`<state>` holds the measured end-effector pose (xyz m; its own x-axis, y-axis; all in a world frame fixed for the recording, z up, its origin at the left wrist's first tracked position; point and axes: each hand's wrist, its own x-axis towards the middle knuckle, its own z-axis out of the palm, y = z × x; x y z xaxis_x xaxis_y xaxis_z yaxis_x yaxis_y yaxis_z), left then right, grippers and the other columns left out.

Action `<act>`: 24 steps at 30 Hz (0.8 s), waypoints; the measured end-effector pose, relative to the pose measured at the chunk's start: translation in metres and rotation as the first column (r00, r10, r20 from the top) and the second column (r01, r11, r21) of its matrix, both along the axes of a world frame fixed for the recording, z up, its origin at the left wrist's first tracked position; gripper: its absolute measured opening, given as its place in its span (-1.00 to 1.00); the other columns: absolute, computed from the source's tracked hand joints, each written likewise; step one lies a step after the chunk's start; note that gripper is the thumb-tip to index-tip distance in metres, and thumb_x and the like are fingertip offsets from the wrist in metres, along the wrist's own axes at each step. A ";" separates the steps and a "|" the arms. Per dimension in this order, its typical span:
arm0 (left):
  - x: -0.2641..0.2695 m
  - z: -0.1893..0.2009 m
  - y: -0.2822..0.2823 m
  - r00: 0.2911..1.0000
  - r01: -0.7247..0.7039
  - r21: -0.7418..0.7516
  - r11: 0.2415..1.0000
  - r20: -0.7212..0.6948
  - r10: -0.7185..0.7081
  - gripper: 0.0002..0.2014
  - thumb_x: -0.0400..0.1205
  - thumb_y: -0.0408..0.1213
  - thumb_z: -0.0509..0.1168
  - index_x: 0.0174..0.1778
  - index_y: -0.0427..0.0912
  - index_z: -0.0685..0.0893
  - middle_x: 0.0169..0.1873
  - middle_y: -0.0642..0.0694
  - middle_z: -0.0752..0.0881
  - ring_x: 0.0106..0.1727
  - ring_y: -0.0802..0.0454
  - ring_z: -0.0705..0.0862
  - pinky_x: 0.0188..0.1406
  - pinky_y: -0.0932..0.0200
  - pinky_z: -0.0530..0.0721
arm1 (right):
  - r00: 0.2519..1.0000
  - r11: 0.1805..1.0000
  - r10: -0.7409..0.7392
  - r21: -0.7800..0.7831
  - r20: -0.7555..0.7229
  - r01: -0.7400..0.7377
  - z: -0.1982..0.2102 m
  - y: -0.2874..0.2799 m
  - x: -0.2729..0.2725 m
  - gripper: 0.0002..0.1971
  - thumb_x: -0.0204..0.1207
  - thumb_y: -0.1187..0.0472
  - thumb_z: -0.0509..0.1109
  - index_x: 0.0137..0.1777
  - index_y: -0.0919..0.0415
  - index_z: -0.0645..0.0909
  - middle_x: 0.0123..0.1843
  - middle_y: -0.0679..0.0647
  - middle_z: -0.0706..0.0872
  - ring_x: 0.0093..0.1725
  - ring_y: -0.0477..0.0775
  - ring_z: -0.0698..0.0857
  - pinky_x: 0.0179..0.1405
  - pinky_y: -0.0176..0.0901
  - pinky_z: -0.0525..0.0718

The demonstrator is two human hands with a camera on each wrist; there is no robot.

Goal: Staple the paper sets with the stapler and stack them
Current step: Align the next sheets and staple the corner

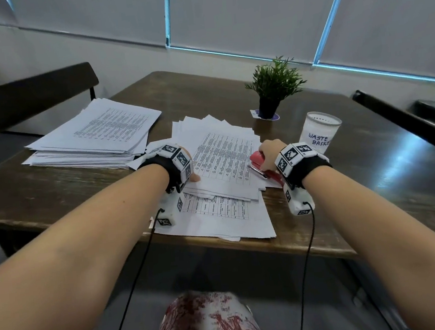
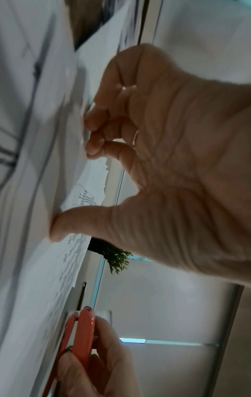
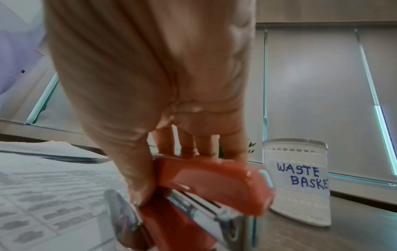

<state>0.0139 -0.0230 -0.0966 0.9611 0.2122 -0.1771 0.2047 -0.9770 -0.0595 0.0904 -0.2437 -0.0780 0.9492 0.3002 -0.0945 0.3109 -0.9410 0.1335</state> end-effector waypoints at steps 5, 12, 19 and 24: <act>-0.008 0.003 -0.003 0.998 -0.057 -0.097 0.994 0.029 0.060 -0.54 0.53 0.14 0.42 -0.44 -0.06 0.38 -0.42 0.01 0.42 -0.07 0.00 0.51 0.30 -0.02 0.61 | 1.000 0.999 0.018 0.035 0.005 -0.018 0.012 0.012 -0.011 -0.77 0.37 0.13 0.51 -0.09 0.26 0.61 -0.14 0.14 0.73 -0.17 0.19 0.72 -0.08 -0.02 0.75; -0.031 0.007 -0.016 0.999 -0.013 -0.131 0.991 0.042 0.019 -0.77 0.54 -0.11 0.49 -0.14 -0.20 0.69 -0.07 -0.20 0.73 0.07 -0.16 0.73 0.08 0.05 0.65 | 0.987 0.991 0.130 0.018 0.096 -0.132 0.007 0.048 -0.027 -0.70 0.47 -0.01 0.41 -0.33 0.16 0.49 -0.24 0.12 0.69 -0.32 0.13 0.63 -0.25 -0.14 0.58; -0.053 0.026 -0.006 0.995 -0.095 -0.405 0.909 -0.078 0.069 -0.65 0.46 0.01 0.55 -0.21 -0.24 0.74 -0.21 -0.09 0.80 -0.04 -0.05 0.79 0.07 0.08 0.76 | 0.975 0.978 0.208 -0.005 0.076 -0.208 -0.005 0.084 -0.031 -0.74 0.46 -0.02 0.39 -0.14 0.20 0.55 -0.15 0.15 0.71 -0.17 0.21 0.68 0.02 0.03 0.74; -0.041 0.014 0.006 0.993 -0.121 -0.154 0.981 -0.034 0.117 -0.61 0.36 0.10 0.59 -0.20 -0.16 0.75 -0.15 -0.13 0.81 0.01 -0.14 0.77 0.15 -0.12 0.71 | 0.984 0.984 0.178 0.020 0.008 -0.178 -0.011 0.089 -0.029 -0.75 0.42 0.02 0.43 -0.19 0.20 0.52 -0.26 0.11 0.64 -0.16 0.21 0.72 0.03 0.09 0.76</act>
<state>-0.0269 -0.0166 -0.0829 0.9256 0.2928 -0.2400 0.3204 -0.9435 0.0844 0.0616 -0.1550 -0.0886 0.8809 0.4663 -0.0807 0.4730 -0.8733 0.1167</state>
